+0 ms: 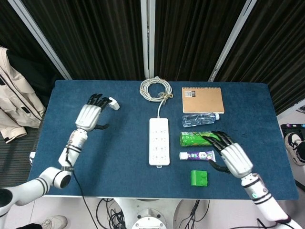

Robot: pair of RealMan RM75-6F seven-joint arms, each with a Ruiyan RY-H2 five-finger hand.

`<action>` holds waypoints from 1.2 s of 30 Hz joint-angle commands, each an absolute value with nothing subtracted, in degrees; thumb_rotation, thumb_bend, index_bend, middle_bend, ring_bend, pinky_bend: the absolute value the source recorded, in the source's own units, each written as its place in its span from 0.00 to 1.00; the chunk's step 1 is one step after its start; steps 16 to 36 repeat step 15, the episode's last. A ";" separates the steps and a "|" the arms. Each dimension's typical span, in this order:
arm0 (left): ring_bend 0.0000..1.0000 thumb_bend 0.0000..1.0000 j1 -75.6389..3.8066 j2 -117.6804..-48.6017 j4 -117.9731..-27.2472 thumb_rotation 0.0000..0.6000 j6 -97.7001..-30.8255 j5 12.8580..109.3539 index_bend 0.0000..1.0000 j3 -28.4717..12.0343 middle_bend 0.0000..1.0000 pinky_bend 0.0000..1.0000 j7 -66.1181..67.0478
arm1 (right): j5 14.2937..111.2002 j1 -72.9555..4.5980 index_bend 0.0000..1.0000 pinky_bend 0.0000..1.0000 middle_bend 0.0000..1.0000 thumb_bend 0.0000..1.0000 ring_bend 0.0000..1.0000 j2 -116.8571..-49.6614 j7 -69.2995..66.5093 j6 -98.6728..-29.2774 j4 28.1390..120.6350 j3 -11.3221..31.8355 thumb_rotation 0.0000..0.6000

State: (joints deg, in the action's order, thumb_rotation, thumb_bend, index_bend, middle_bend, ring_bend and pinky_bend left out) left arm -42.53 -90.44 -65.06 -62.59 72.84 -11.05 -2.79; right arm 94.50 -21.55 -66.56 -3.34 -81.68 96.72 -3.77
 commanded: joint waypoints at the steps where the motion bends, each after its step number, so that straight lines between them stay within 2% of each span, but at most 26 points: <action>1: 0.03 0.14 -30.77 -78.34 -79.85 1.00 -74.15 69.59 0.17 -9.84 0.15 0.05 2.80 | 91.60 -15.07 0.07 0.13 0.20 0.27 0.09 -62.52 -1.71 -88.65 97.82 -4.47 1.00; 8: 0.03 0.14 -17.06 -69.29 -89.72 1.00 -87.29 71.01 0.17 -4.06 0.15 0.05 4.73 | 89.26 -8.08 0.07 0.13 0.19 0.27 0.08 -60.86 -5.62 -94.46 95.02 -4.90 1.00; 12: 0.03 0.14 -11.21 -68.45 -92.04 1.00 -92.07 73.25 0.17 -0.54 0.15 0.05 4.96 | 89.31 -5.77 0.05 0.12 0.18 0.27 0.07 -61.45 -7.11 -94.62 93.82 -5.63 1.00; 15: 0.03 0.14 -8.37 -69.02 -93.03 1.00 -94.08 75.31 0.17 1.66 0.15 0.05 6.30 | 89.77 -5.07 0.02 0.06 0.14 0.28 0.01 -61.26 -8.26 -92.97 93.69 -6.60 1.00; 36: 0.03 0.14 -8.37 -69.02 -93.03 1.00 -94.08 75.31 0.17 1.66 0.15 0.05 6.30 | 89.77 -5.07 0.02 0.06 0.14 0.28 0.01 -61.26 -8.26 -92.97 93.69 -6.60 1.00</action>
